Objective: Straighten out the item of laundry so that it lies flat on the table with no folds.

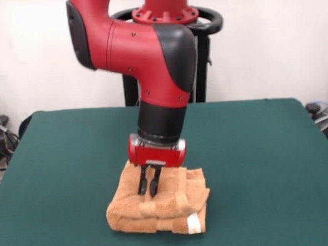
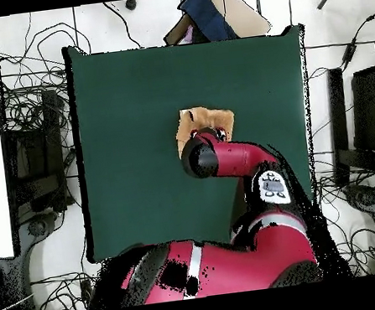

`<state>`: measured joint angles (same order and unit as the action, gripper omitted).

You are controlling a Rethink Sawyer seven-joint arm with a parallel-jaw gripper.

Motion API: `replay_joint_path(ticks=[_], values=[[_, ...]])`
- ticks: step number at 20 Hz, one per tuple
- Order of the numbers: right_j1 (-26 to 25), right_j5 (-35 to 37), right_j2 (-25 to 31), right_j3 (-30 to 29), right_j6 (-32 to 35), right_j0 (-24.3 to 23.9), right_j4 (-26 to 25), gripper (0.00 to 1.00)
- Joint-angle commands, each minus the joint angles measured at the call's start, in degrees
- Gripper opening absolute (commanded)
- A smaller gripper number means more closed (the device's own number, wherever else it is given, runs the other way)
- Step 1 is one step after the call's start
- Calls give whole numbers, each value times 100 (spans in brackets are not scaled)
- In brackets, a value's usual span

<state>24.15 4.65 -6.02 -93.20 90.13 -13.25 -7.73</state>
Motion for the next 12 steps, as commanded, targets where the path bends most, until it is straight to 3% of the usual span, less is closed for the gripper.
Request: replay_joint_path(ticks=[1, 8, 12], values=[[718, 831, 137, -1510, 1503, 476, 398, 0], [1371, 1151, -512, -2351, 2407, 1683, 1292, 0], [1618, 1848, -1195, -2370, 2852, 2655, 1791, 0]])
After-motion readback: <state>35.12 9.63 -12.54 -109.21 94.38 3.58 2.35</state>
